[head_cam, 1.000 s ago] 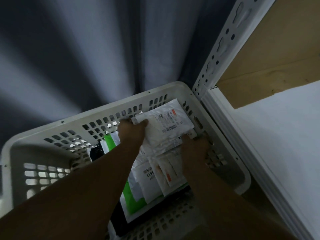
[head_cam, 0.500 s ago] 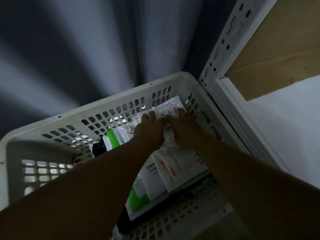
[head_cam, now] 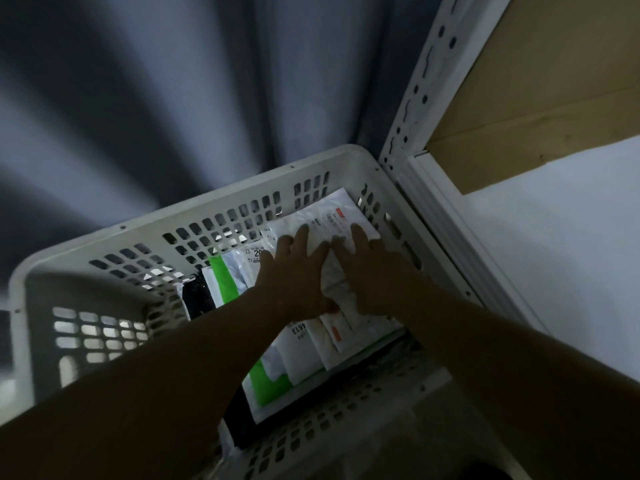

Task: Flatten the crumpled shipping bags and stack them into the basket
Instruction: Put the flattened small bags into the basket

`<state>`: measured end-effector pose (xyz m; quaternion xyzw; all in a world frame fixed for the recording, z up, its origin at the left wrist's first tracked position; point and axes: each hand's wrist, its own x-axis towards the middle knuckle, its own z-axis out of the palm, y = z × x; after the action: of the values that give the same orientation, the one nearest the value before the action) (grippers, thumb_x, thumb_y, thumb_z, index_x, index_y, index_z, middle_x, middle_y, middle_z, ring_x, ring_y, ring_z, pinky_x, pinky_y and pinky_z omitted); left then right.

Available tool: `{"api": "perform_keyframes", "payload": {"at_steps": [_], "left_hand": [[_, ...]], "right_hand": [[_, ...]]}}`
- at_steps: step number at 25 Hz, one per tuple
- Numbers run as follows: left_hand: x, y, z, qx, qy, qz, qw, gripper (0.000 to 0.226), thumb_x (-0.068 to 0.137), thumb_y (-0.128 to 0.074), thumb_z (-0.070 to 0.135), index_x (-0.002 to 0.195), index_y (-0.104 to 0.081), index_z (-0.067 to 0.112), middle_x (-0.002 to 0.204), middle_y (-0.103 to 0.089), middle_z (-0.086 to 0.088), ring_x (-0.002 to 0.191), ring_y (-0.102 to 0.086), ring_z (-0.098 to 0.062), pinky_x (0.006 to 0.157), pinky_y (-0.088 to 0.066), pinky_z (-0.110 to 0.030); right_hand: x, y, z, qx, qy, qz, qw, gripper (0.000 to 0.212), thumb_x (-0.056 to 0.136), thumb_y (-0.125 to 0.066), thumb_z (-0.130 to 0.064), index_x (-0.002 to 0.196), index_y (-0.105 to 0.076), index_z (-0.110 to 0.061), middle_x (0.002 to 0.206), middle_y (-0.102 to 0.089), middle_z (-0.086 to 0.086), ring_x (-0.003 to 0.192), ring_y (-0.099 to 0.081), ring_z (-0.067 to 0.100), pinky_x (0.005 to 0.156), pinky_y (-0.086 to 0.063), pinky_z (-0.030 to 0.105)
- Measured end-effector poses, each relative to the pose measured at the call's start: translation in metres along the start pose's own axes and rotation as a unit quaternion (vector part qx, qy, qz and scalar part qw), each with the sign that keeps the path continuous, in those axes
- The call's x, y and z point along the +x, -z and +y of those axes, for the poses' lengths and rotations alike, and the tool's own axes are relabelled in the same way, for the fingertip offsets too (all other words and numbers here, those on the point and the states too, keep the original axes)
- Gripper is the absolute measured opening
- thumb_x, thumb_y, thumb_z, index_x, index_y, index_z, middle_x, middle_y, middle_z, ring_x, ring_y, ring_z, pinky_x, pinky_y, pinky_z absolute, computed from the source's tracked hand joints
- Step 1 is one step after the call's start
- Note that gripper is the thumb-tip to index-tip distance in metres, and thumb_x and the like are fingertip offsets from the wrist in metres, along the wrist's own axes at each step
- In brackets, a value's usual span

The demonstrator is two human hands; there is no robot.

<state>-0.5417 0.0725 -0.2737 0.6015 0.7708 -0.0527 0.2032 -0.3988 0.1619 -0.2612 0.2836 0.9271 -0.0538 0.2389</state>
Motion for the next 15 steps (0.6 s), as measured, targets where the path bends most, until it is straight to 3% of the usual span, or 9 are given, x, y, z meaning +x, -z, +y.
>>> {"api": "perform_keyframes", "payload": {"at_steps": [2,4,9,15], "left_hand": [[-0.006,-0.013,0.006,0.017,0.012,-0.080,0.997,0.135,0.062,-0.070,0.077,0.156,0.014,0.027,0.160,0.026,-0.012,0.149,0.012,-0.039,0.114,-0.016,-0.063],[-0.006,-0.026,0.008,0.014,0.024,-0.088,0.996,0.142,0.061,-0.075,0.073,0.154,0.020,0.025,0.159,0.031,-0.013,0.148,0.018,-0.040,0.114,-0.019,-0.064],[0.003,-0.052,0.008,0.008,0.025,-0.068,0.997,0.143,0.062,-0.079,0.067,0.154,0.021,0.022,0.158,0.032,-0.013,0.148,0.019,-0.040,0.110,-0.030,-0.064],[0.015,-0.071,0.005,0.006,0.026,-0.076,0.997,0.142,0.063,-0.082,0.061,0.154,0.021,0.022,0.158,0.032,-0.012,0.147,0.020,-0.040,0.107,-0.033,-0.065]], "right_hand": [[-0.001,-0.010,0.000,-0.010,-0.018,-0.040,0.999,0.124,0.082,-0.080,-0.033,0.158,0.017,-0.014,0.161,0.022,0.027,0.147,-0.019,0.048,0.111,-0.037,0.054],[0.004,-0.019,-0.002,-0.001,-0.028,-0.048,0.998,0.130,0.078,-0.083,-0.032,0.157,0.018,-0.014,0.159,0.025,0.029,0.146,-0.023,0.049,0.112,-0.037,0.055],[0.015,-0.039,-0.011,0.013,-0.016,-0.014,1.000,0.093,0.100,-0.056,-0.023,0.157,0.014,-0.007,0.157,0.021,0.037,0.128,-0.052,0.045,0.103,-0.046,0.054],[0.028,-0.054,-0.012,-0.005,-0.015,-0.020,1.000,0.090,0.101,-0.055,-0.028,0.158,0.012,-0.006,0.157,0.016,0.039,0.130,-0.050,0.046,0.106,-0.044,0.052]]}}
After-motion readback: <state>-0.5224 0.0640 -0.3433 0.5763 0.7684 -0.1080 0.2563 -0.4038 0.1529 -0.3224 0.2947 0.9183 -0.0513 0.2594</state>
